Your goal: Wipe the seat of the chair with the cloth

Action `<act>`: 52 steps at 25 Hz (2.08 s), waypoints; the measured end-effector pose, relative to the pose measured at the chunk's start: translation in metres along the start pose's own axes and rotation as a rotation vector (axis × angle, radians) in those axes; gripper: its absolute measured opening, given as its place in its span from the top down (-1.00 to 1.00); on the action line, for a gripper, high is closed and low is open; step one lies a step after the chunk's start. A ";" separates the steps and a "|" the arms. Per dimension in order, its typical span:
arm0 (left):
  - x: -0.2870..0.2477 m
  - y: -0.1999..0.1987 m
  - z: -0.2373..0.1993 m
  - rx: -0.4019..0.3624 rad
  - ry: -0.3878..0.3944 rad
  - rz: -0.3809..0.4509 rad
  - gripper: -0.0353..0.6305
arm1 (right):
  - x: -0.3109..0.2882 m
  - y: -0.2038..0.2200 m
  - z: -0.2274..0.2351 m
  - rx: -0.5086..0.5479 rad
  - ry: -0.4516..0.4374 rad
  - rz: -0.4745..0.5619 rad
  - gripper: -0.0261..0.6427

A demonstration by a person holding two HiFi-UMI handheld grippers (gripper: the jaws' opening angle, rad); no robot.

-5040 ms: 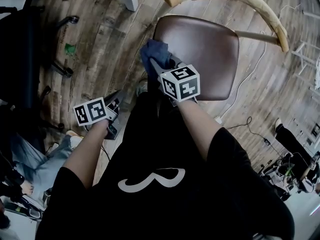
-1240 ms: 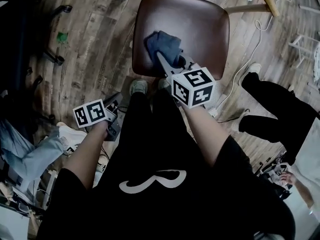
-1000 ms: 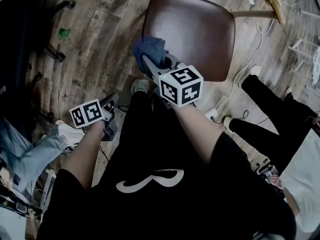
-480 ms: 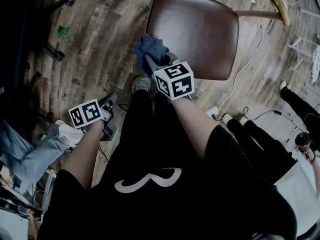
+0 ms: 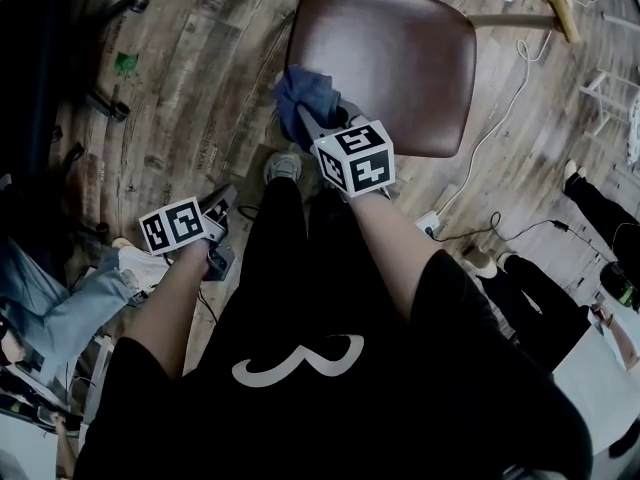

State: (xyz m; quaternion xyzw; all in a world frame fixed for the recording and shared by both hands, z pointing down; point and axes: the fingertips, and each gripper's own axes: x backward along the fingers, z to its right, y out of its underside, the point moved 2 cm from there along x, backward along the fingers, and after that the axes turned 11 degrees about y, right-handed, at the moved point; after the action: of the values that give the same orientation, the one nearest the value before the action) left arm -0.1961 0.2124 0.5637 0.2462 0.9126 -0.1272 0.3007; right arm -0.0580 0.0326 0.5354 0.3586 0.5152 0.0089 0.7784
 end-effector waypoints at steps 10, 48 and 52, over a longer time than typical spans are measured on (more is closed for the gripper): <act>-0.038 0.030 0.034 -0.016 0.010 -0.025 0.85 | 0.036 0.024 0.069 -0.029 0.062 0.008 0.77; -0.149 0.121 0.130 -0.033 0.029 -0.005 0.85 | 0.146 0.101 0.287 -0.135 0.244 0.034 0.77; -0.145 0.115 0.160 -0.029 0.093 0.024 0.85 | 0.173 0.081 0.275 -0.167 0.166 0.128 0.77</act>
State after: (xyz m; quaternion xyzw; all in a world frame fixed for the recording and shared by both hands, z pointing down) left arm 0.0430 0.1947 0.5163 0.2582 0.9243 -0.0990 0.2632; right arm 0.2747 0.0078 0.5017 0.3230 0.5513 0.1309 0.7580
